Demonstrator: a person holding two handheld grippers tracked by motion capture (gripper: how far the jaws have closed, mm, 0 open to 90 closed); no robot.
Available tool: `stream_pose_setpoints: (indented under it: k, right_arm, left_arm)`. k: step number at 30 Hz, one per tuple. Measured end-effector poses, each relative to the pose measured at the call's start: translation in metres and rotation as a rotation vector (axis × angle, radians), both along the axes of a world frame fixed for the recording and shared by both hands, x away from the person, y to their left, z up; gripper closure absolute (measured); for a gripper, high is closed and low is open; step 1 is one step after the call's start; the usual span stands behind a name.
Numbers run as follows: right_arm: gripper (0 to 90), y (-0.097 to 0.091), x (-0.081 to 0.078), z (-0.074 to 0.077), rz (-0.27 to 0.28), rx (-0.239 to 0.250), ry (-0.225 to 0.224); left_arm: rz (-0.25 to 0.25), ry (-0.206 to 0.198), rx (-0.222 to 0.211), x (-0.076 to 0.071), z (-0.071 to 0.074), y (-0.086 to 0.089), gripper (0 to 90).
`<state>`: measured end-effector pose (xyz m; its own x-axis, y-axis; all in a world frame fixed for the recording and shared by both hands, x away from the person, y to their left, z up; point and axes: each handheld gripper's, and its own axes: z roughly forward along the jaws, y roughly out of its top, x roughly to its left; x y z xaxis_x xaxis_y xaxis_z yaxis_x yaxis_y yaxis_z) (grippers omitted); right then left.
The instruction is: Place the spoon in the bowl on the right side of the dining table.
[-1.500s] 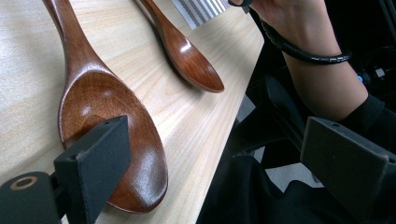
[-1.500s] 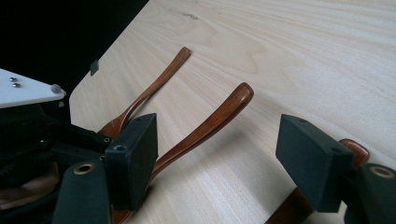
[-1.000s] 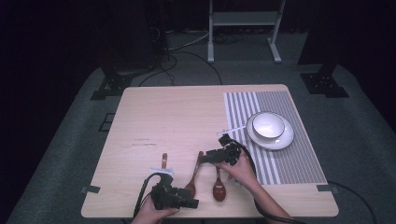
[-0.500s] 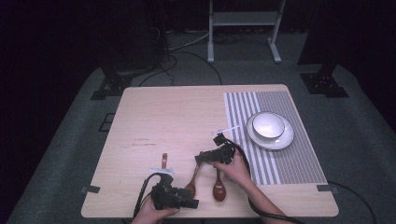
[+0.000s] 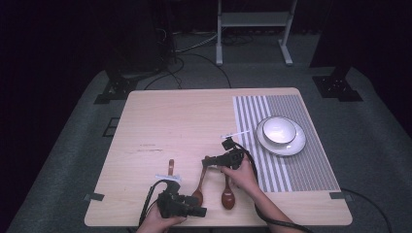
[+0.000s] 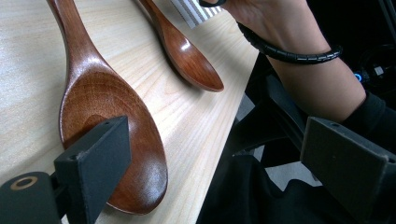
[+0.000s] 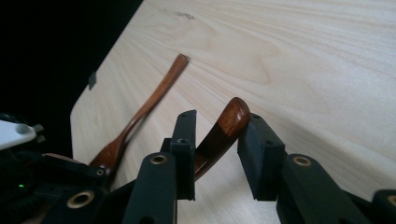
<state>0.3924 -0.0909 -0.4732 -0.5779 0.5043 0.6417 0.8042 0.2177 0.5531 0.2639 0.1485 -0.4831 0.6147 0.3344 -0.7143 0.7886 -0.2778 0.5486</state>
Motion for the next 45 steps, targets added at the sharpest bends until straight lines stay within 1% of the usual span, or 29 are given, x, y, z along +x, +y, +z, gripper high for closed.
stream_pose_setpoints:
  k: [1, 2, 3, 4, 5, 7, 9, 10, 11, 12, 14, 15, 18, 20, 21, 22, 27, 30, 32, 33, 40, 44, 45]
  right_arm:
    - [70.2, 0.000, 0.000, 0.002, -0.001, 0.016, 0.003]
    - [70.2, 0.000, 0.000, 0.002, -0.001, 0.016, 0.003]
    - [73.2, 0.000, 0.000, 0.004, -0.004, 0.045, 0.010]
    - [73.2, 0.000, 0.000, 0.004, -0.004, 0.045, 0.010]
    - [76.5, 0.000, 0.000, 0.006, -0.005, 0.068, 0.016]
    - [78.4, 0.000, 0.001, 0.007, 0.000, 0.092, 0.035]
    - [79.8, 0.000, 0.001, 0.009, 0.004, 0.115, 0.045]
    - [79.8, 0.000, 0.001, 0.009, 0.004, 0.115, 0.045]
    - [81.4, -0.001, 0.002, 0.012, 0.008, 0.138, 0.058]
    - [82.0, -0.002, 0.002, 0.013, 0.007, 0.149, 0.063]
    - [82.5, -0.002, 0.002, 0.014, 0.009, 0.157, 0.063]
    - [83.2, -0.004, 0.002, 0.019, 0.006, 0.171, 0.062]
    - [83.3, -0.008, 0.003, 0.024, -0.001, 0.171, 0.050]
    - [83.3, -0.009, 0.003, 0.025, -0.005, 0.175, 0.050]
    - [83.3, -0.013, 0.004, 0.027, -0.013, 0.189, 0.051]
    - [83.3, -0.013, 0.004, 0.027, -0.013, 0.189, 0.051]
    - [83.2, -0.025, 0.006, 0.031, -0.047, 0.200, 0.049]
    - [83.3, -0.029, 0.006, 0.033, -0.054, 0.200, 0.047]
    - [83.2, -0.035, 0.007, 0.036, -0.071, 0.199, 0.042]
    - [83.2, -0.036, 0.007, 0.037, -0.078, 0.201, 0.044]
    - [83.2, -0.050, 0.010, 0.044, -0.110, 0.205, 0.026]
    - [83.2, -0.055, 0.011, 0.047, -0.125, 0.205, 0.022]
    - [83.2, -0.059, 0.012, 0.048, -0.136, 0.202, 0.015]
  left_arm:
    - [0.000, -0.004, 0.003, 0.000, 0.000, 0.000, 7.3]
    - [0.000, -0.004, 0.003, 0.000, 0.000, 0.000, 7.2]
    - [0.003, -0.008, -0.001, 0.000, 0.002, 0.001, 7.1]
    - [0.003, -0.008, -0.001, 0.000, 0.002, 0.001, 7.1]
    - [0.005, -0.025, -0.024, -0.001, 0.006, 0.002, 7.1]
    - [0.005, -0.034, -0.038, -0.002, 0.009, 0.002, 7.1]
    - [0.006, -0.044, -0.040, -0.002, 0.010, 0.003, 7.1]
    - [0.006, -0.044, -0.040, -0.002, 0.010, 0.003, 7.1]
    - [0.006, -0.045, -0.038, -0.002, 0.010, 0.003, 7.1]
    - [0.007, -0.046, -0.038, -0.002, 0.010, 0.004, 7.1]
    - [0.010, -0.049, -0.039, -0.002, 0.011, 0.004, 7.1]
    - [0.012, -0.058, -0.043, -0.002, 0.012, 0.005, 7.1]
    - [0.020, -0.067, -0.045, -0.002, 0.014, 0.005, 7.1]
    - [0.021, -0.070, -0.044, -0.002, 0.014, 0.006, 7.1]
    - [0.022, -0.073, -0.041, -0.002, 0.014, 0.006, 7.1]
    - [0.022, -0.073, -0.041, -0.002, 0.014, 0.006, 7.0]
    - [0.018, -0.079, -0.034, -0.003, 0.015, 0.004, 7.1]
    - [0.018, -0.080, -0.032, -0.003, 0.015, 0.004, 7.0]
    - [0.023, -0.079, -0.031, -0.003, 0.015, 0.005, 7.0]
    - [0.025, -0.086, -0.032, -0.003, 0.015, 0.005, 7.1]
    - [0.030, -0.085, -0.030, -0.002, 0.014, 0.006, 7.0]
    - [0.034, -0.092, -0.031, -0.002, 0.014, 0.006, 7.0]
    - [0.034, -0.095, -0.027, -0.002, 0.014, 0.007, 7.0]
